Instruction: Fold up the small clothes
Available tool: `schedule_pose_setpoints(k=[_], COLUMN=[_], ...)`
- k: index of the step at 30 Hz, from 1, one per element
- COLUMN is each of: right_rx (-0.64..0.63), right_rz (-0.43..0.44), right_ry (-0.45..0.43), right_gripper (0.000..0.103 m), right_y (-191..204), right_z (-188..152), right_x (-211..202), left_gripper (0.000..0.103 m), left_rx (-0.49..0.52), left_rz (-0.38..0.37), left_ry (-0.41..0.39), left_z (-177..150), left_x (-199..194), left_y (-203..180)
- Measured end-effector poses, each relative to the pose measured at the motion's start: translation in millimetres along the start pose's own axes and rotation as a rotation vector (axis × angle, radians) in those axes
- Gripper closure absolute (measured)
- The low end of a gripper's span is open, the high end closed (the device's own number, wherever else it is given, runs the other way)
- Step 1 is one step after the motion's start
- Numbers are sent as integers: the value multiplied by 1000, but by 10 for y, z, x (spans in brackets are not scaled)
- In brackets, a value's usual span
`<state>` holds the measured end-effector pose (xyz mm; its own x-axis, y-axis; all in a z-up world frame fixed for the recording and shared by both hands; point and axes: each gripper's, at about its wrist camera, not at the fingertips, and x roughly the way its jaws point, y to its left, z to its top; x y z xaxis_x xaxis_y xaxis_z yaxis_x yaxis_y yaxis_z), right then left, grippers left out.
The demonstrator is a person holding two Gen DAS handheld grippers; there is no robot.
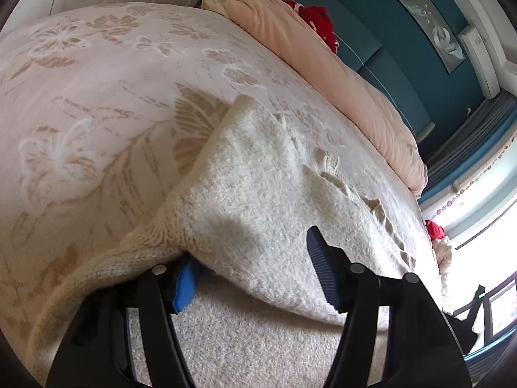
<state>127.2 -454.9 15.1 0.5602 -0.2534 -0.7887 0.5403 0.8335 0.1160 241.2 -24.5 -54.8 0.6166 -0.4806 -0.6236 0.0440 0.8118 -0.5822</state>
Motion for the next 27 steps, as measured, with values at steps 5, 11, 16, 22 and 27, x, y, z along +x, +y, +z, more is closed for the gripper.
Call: schedule_pose_setpoints(k=[5, 11, 16, 22, 27], right_rx=[-109, -386, -313, -149, -64], right_rz=[318, 295, 333, 87, 50], right_ry=[52, 270, 177, 47, 171], right_gripper=[90, 96, 94, 50, 57], right_y=[966, 2289, 2075, 588, -252], right_z=[174, -147, 25, 53, -174], right_x=[13, 1058, 646, 142, 495], left_gripper=[40, 39, 38, 37, 28], left_rx=[-2, 22, 26, 12, 67], left_rz=[19, 26, 31, 24, 53], left_ry=[-22, -16, -10, -11, -22], left_z=[-37, -50, -32, -31, -80], left_x=[-44, -58, -30, -48, 12], left_y=[-30, -46, -39, -20, -95])
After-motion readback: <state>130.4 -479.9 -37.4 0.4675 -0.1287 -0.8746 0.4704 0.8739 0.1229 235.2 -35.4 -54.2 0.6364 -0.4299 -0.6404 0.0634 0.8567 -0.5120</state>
